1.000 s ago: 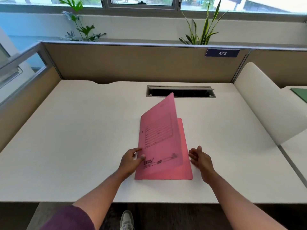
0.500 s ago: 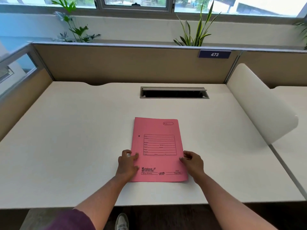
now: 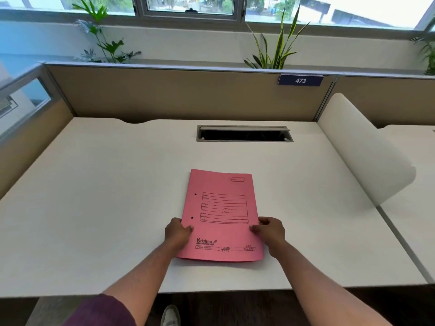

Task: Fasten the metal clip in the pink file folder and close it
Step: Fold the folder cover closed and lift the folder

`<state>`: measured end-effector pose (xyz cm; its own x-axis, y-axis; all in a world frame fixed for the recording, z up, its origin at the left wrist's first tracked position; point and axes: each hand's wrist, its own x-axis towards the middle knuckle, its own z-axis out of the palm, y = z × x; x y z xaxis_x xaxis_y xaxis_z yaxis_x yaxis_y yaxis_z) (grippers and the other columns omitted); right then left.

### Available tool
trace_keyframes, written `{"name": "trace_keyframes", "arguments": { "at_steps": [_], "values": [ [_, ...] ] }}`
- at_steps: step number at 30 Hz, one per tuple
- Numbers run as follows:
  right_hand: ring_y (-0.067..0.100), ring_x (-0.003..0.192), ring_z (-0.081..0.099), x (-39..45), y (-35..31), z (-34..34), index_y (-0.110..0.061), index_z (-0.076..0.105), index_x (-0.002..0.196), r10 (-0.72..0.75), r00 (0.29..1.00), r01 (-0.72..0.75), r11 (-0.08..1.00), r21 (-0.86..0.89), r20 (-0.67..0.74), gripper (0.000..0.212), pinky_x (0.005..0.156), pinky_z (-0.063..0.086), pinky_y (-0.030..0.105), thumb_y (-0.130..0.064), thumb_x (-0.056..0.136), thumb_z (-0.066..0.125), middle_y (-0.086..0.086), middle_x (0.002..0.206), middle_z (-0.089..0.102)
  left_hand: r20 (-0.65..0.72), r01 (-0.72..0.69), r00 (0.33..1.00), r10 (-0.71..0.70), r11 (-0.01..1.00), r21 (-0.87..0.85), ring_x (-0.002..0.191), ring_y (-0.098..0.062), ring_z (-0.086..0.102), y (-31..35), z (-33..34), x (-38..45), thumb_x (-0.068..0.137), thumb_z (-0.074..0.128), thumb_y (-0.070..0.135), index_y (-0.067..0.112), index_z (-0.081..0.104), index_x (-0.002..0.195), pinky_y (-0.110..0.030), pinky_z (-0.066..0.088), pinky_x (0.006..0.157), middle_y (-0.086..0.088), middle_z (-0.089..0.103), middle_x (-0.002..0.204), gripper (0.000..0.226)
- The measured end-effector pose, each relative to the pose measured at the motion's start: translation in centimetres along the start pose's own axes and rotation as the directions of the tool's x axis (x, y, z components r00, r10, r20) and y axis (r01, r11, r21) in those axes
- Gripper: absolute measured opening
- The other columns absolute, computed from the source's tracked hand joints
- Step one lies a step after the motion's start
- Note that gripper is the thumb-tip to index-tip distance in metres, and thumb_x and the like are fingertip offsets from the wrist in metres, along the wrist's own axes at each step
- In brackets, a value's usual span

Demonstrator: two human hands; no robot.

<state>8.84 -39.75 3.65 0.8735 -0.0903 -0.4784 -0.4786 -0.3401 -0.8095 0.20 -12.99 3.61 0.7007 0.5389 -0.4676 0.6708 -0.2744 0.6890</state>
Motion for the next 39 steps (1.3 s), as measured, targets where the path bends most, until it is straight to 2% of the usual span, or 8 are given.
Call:
{"name": "trace_keyframes", "arguments": {
  "at_steps": [2,4,15,20,25,30,35,39],
  "values": [
    [0.032,0.098,0.074,0.0,0.0,0.2,-0.017,0.079,0.087,0.017,1.0,-0.017,1.0,0.006,0.021,0.017,0.096,0.06,0.047,-0.001,0.08,0.077,0.011,0.101,0.08,0.042,0.031,0.999,-0.03,0.999,-0.022,0.104,-0.034,0.065,0.0,0.1,0.1,0.092,0.064,0.02,0.003,0.062,0.119,-0.043,0.055,0.093,-0.016,0.069,0.116,0.032],
    [0.035,0.096,0.075,0.1,0.2,0.4,-0.016,0.077,0.079,0.028,0.999,-0.028,1.0,0.003,0.023,0.016,0.094,0.061,0.05,-0.001,0.082,0.075,0.014,0.097,0.08,0.072,0.05,0.996,-0.046,0.997,-0.059,0.103,-0.035,0.066,-0.1,0.2,0.1,0.094,0.062,0.019,0.003,0.063,0.119,-0.045,0.055,0.094,-0.017,0.07,0.115,0.03],
    [0.037,0.093,0.077,0.1,-0.3,2.8,-0.006,0.08,0.09,0.044,0.999,-0.047,0.989,0.138,0.031,0.004,0.09,0.063,0.053,-0.008,0.089,0.077,0.015,0.092,0.081,0.149,0.124,0.986,-0.079,0.939,-0.321,0.088,-0.032,0.072,-1.3,-2.4,1.2,0.095,0.063,0.015,0.006,0.065,0.107,-0.05,0.06,0.085,-0.014,0.074,0.1,0.014],
    [0.029,0.081,0.077,0.5,-2.5,5.3,-0.004,0.079,0.091,0.005,0.999,-0.013,0.985,0.171,0.047,0.006,0.07,0.061,0.036,-0.01,0.09,0.078,0.013,0.092,0.082,0.122,0.082,0.992,-0.043,0.939,-0.334,0.083,-0.029,0.073,-0.4,-5.7,3.2,0.096,0.061,0.018,0.01,0.068,0.096,-0.047,0.061,0.08,-0.01,0.076,0.091,0.011],
    [0.028,0.085,0.076,1.4,-5.8,8.3,-0.006,0.08,0.094,-0.038,0.996,0.022,0.98,0.197,0.079,0.006,0.076,0.061,0.036,-0.007,0.091,0.076,0.01,0.092,0.082,0.061,0.055,0.997,-0.036,0.937,-0.345,0.082,-0.029,0.073,0.2,-8.8,5.8,0.099,0.056,0.019,0.009,0.07,0.094,-0.042,0.062,0.075,-0.01,0.076,0.09,0.018],
    [0.02,0.077,0.074,3.2,-9.7,11.2,-0.011,0.082,0.089,-0.079,0.994,0.064,0.982,0.177,0.08,0.01,0.068,0.057,0.029,-0.005,0.092,0.074,0.007,0.089,0.083,-0.002,0.028,1.0,-0.031,0.942,-0.335,0.081,-0.028,0.071,1.9,-11.8,9.1,0.098,0.057,0.021,0.009,0.07,0.09,-0.041,0.061,0.075,-0.009,0.075,0.088,0.02],
    [0.025,0.083,0.074,5.5,-13.4,14.3,-0.009,0.082,0.089,-0.118,0.992,0.109,0.982,0.152,0.049,0.007,0.084,0.062,0.04,-0.005,0.09,0.076,0.01,0.092,0.082,-0.044,0.002,0.999,-0.016,0.947,-0.32,0.081,-0.028,0.071,4.1,-15.0,13.2,0.096,0.061,0.021,0.01,0.071,0.087,-0.041,0.06,0.075,-0.008,0.075,0.088,0.017],
    [0.029,0.086,0.075,7.2,-16.0,16.6,-0.009,0.082,0.087,-0.129,0.991,0.125,0.984,0.127,0.019,0.005,0.084,0.063,0.041,-0.008,0.089,0.077,0.01,0.091,0.082,-0.072,-0.013,0.997,-0.01,0.951,-0.309,0.08,-0.027,0.07,5.7,-17.2,16.1,0.094,0.063,0.02,0.01,0.071,0.086,-0.037,0.059,0.072,-0.007,0.075,0.087,0.015]
  ]
}}
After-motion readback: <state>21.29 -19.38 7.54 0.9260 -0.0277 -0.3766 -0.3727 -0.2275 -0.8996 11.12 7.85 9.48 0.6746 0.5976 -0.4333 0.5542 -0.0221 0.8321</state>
